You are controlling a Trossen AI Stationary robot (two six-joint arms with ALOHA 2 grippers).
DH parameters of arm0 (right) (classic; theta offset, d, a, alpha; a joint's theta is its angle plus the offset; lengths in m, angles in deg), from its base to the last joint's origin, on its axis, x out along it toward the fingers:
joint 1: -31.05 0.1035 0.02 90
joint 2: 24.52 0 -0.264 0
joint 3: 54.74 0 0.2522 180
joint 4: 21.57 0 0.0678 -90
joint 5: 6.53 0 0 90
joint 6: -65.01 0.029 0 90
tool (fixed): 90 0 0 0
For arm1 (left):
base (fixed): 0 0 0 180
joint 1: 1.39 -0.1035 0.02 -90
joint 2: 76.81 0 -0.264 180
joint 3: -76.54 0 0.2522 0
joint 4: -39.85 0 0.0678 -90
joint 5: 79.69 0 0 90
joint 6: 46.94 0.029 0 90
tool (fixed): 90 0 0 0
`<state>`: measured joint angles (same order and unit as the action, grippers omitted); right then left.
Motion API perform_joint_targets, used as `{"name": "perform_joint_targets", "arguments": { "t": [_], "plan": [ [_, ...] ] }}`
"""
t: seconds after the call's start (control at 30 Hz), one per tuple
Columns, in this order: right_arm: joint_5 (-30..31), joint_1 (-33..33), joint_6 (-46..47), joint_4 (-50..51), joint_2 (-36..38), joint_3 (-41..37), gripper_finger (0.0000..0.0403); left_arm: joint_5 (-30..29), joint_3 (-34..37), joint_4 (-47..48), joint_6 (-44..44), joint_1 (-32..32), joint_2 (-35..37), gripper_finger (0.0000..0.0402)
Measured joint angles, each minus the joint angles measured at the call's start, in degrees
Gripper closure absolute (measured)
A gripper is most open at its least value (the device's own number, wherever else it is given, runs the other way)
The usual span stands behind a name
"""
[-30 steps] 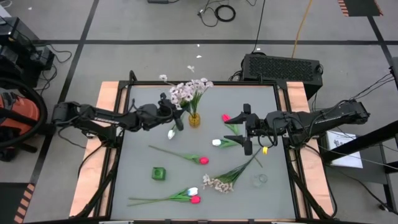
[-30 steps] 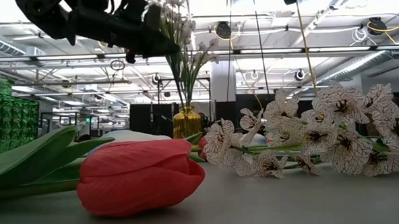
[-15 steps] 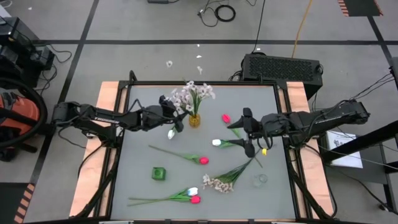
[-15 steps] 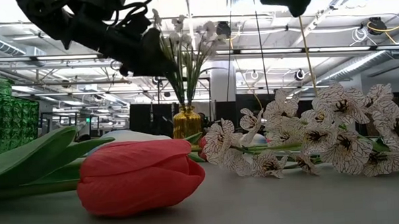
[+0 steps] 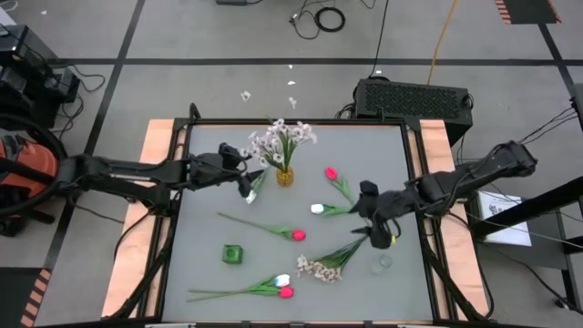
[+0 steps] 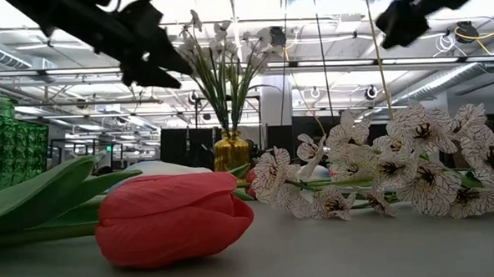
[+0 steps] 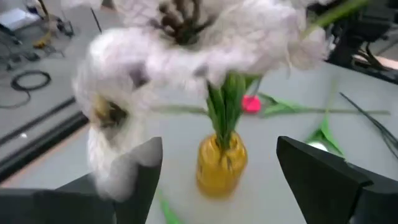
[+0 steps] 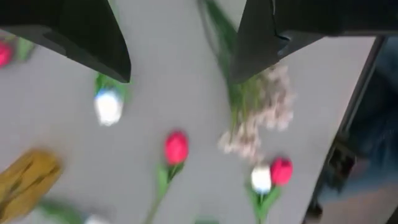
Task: Sort flowers into vase by color
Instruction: Put the top white flowers into the yellow vase, then put the white flowers into the yellow vase
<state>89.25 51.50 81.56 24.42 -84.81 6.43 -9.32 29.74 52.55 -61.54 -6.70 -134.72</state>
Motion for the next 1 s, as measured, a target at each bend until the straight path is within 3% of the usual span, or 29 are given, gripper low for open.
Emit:
{"name": "perform_joint_targets", "arguments": {
  "t": [0.17,0.3,0.63,1.0],
  "plan": [
    [-0.8,3.5,2.3,0.8,-4.5,-0.6,0.0133,0.6,0.0,11.6,-4.9,1.5,6.0,0.0079],
    [-5.5,4.0,2.4,-3.5,-10.3,-0.5,0.0133,0.8,0.0,17.1,-11.8,3.0,9.4,0.0079],
    [-8.9,3.9,-2.9,-3.3,-27.3,3.8,0.0133,0.2,0.0,18.5,-13.5,8.5,10.8,0.0079],
    [-10.4,3.9,-5.9,-6.9,-36.2,4.0,0.0133,-2.0,0.0,18.3,-13.5,8.9,10.8,0.0079]
  ]
}}
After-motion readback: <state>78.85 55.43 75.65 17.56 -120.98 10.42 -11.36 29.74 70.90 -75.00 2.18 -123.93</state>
